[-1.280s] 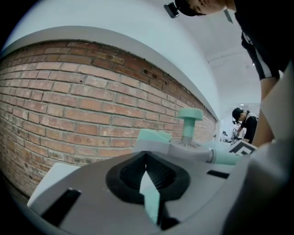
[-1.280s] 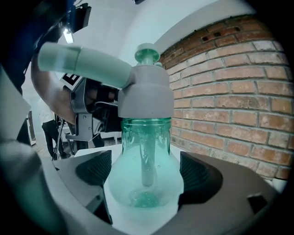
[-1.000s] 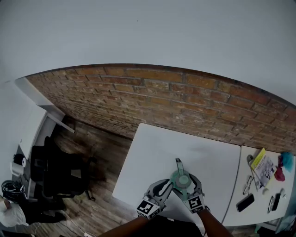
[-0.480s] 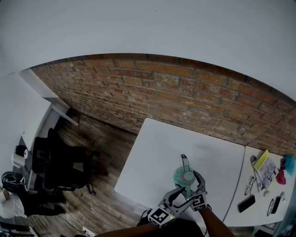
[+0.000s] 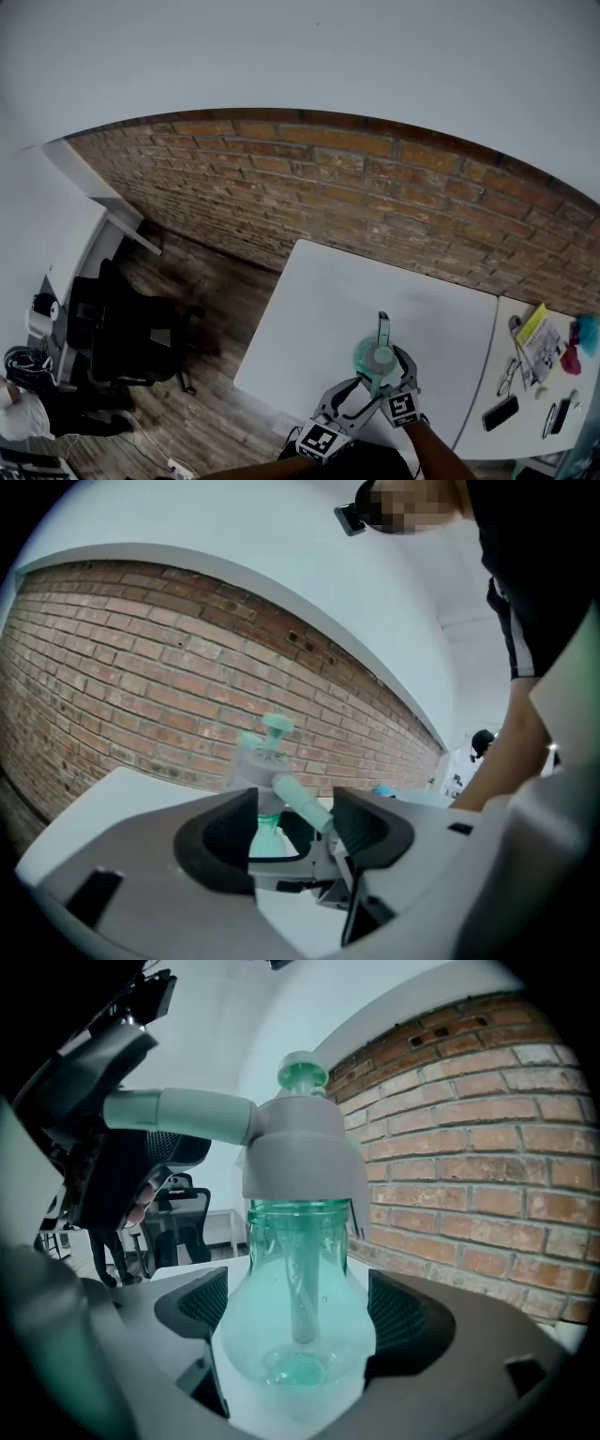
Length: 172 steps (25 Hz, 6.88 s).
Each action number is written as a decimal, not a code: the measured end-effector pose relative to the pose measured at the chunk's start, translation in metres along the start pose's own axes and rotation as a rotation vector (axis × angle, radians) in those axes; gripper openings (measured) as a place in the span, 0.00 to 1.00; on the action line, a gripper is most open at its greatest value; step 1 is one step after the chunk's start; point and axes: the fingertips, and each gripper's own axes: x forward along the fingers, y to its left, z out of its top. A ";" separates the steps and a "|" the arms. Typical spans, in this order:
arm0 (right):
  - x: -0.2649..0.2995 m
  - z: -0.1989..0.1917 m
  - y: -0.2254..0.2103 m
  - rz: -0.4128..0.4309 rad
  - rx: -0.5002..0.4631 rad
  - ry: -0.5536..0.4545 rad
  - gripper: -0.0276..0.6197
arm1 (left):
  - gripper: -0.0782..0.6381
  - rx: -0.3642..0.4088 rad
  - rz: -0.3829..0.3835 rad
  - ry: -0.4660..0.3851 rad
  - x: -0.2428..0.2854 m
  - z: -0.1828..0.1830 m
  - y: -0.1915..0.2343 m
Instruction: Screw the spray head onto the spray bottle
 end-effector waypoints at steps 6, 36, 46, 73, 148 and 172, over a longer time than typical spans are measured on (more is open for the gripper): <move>0.001 -0.004 -0.001 -0.003 0.008 -0.014 0.75 | 0.45 -0.091 0.167 -0.049 -0.028 -0.007 0.049; 0.003 0.001 -0.006 -0.217 0.145 -0.146 0.75 | 0.29 -0.012 0.229 -0.096 -0.013 -0.020 0.067; 0.004 0.007 -0.005 -0.286 0.158 -0.135 0.75 | 0.25 -0.089 0.206 -0.092 -0.010 -0.010 0.078; 0.004 0.003 -0.005 -0.307 0.171 -0.144 0.75 | 0.25 -0.199 0.301 -0.135 -0.030 -0.011 0.066; -0.018 0.107 0.008 0.358 -0.276 0.819 0.53 | 0.45 0.204 0.019 -0.095 0.047 -0.044 0.069; 0.004 0.078 -0.003 0.306 -0.221 0.955 0.52 | 0.75 0.285 -0.149 0.013 0.091 -0.072 0.073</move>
